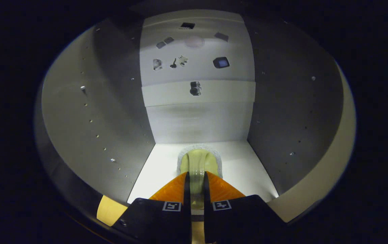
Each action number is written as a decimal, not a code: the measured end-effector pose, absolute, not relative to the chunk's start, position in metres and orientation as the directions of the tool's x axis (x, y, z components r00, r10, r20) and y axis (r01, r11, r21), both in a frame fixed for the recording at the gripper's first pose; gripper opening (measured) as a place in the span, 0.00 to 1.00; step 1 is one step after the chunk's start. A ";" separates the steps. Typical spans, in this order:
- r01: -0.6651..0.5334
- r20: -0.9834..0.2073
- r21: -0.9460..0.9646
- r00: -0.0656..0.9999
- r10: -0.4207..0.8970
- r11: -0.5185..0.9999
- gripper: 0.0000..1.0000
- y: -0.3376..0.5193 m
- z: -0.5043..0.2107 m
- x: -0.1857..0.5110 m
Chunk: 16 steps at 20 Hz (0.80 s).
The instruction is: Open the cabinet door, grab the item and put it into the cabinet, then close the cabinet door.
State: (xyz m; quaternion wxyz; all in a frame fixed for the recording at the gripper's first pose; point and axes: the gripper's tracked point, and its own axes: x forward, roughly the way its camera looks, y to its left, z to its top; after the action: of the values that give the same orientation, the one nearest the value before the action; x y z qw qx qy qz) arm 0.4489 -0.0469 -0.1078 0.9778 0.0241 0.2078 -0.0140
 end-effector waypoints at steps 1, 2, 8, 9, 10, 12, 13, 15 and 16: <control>0.036 -0.406 0.054 0.914 -0.011 0.998 0.19 -0.047 -0.111 0.457; 0.035 -0.406 0.062 0.914 -0.007 0.997 0.19 -0.048 -0.115 0.463; 0.036 -0.431 0.048 0.902 -0.012 0.998 0.18 -0.050 -0.139 0.484; 0.036 -0.430 0.046 0.903 -0.013 0.998 0.20 -0.049 -0.141 0.486; 0.034 -0.427 0.049 0.904 -0.009 0.998 0.22 -0.048 -0.142 0.488; 0.028 -0.412 0.054 0.911 -0.003 0.998 0.25 -0.047 -0.141 0.494; 0.031 -0.407 0.051 0.913 -0.007 0.998 0.26 -0.048 -0.141 0.495; 0.017 -0.390 0.067 0.921 0.011 0.998 0.32 -0.044 -0.136 0.495; 0.014 -0.385 0.071 0.923 0.014 0.997 0.38 -0.045 -0.136 0.496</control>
State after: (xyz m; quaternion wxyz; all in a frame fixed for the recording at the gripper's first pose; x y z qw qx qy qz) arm 0.4963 -0.0453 -0.1359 0.9799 0.0361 0.1963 -0.0001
